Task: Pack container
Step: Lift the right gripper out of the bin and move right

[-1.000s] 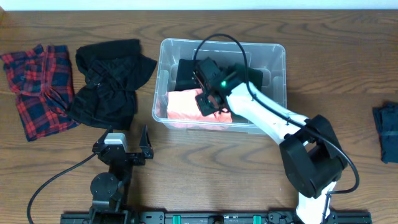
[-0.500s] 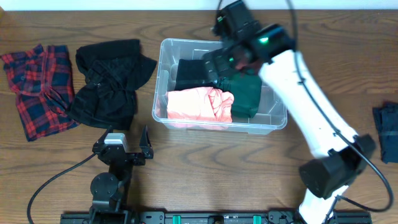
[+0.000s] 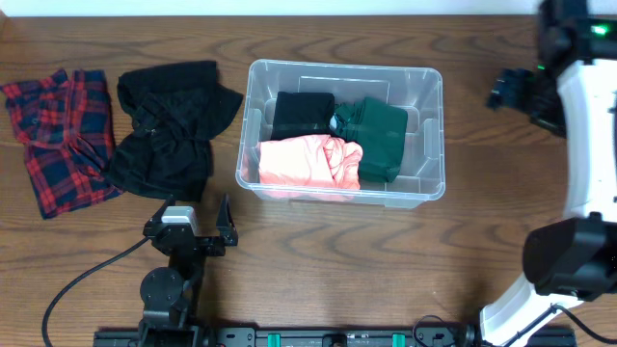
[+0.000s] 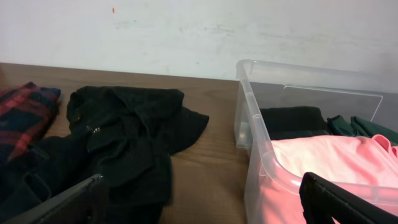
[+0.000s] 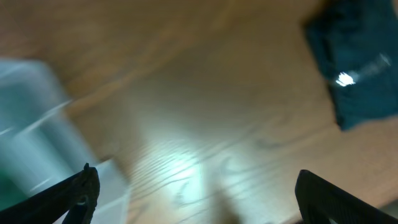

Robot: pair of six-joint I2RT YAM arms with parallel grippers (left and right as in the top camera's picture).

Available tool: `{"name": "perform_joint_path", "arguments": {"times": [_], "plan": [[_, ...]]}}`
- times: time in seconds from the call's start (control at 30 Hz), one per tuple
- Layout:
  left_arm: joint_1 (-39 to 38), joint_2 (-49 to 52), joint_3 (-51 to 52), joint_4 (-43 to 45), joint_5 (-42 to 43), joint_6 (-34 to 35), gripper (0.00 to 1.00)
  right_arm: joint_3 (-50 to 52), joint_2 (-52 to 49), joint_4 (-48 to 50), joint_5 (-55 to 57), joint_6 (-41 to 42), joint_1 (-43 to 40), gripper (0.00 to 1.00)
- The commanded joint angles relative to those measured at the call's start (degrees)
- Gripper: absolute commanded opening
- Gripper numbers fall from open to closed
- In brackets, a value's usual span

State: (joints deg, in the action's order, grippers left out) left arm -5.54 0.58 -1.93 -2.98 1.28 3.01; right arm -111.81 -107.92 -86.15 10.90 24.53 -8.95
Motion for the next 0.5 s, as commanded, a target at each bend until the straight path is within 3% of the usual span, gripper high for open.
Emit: {"name": "perform_joint_path", "arguments": {"times": [0.0,0.17,0.47], "plan": [[-0.3,-0.3,1.7,-1.1,-0.9,0.1,0.98,4.8,0.8,0.7,2.6,4.0,-5.1,0.98],[-0.3,-0.3,1.7,-1.1,-0.9,0.1,0.98,12.5,0.8,3.6,2.3,8.7,-13.0,0.99],[-0.3,-0.3,1.7,-1.1,-0.9,0.1,0.98,23.7,0.8,11.7,-3.3,4.5,-27.0,0.97]]}}
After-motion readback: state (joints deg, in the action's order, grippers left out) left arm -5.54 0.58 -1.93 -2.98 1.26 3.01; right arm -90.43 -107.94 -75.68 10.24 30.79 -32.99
